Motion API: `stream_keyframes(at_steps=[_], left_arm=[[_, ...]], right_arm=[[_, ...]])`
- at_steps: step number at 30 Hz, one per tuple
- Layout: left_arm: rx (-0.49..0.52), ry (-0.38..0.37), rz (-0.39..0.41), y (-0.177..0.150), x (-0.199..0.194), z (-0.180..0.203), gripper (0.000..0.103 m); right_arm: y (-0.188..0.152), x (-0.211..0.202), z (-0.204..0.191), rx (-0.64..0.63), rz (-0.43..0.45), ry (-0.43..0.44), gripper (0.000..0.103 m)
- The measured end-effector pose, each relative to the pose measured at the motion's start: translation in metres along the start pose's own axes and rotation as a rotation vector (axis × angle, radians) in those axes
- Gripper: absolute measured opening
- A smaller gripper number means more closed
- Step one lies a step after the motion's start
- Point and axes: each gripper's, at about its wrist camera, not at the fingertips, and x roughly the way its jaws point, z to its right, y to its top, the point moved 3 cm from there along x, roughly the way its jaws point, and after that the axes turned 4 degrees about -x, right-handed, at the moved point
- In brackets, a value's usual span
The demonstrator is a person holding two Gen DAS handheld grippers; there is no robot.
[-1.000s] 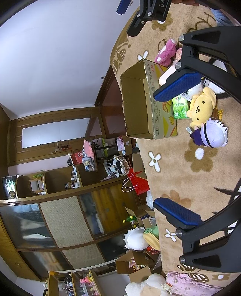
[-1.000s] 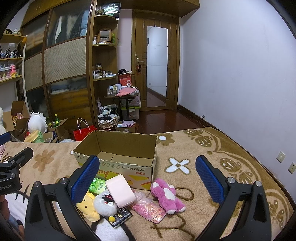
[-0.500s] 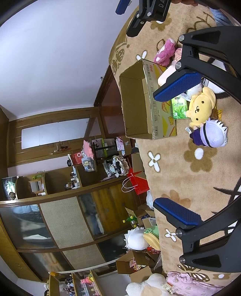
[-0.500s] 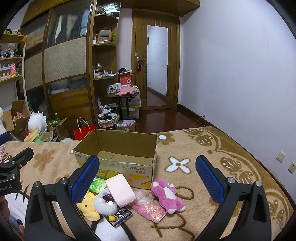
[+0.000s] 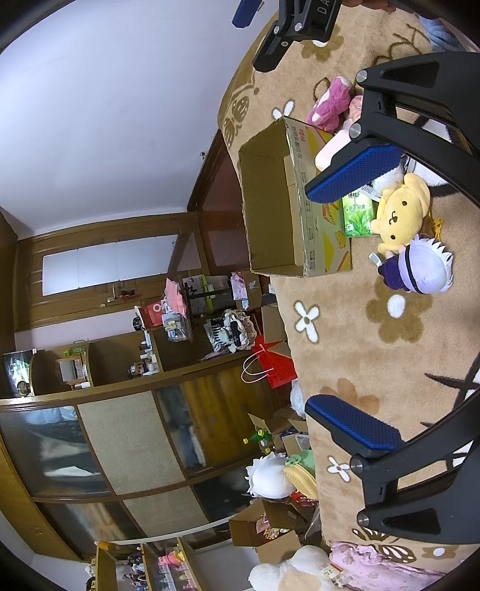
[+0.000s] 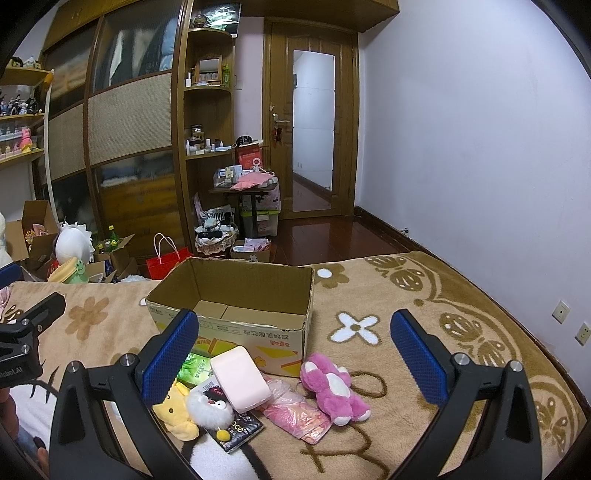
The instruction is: Organize soft objects
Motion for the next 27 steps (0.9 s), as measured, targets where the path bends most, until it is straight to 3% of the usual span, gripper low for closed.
stream_keyframes(at_steps=[12,19,27], left_arm=[[-0.039,0.028,-0.036,0.010,0.014,-0.021,0.103],[-0.059,-0.013,-0.125,0.014,0.041,-0.019,0.103],[-0.042,0.010,-0.215,0.010,0.080,-0.019,0.103]], right_arm=[[0.002,0.007,-0.001,-0.010,-0.001,0.015,0.103],[0.003,0.025,-0.006,-0.047,-0.036,0.024,0.103],[-0.005,0.055,-0.021,-0.094,-0.098,0.068,0.103]])
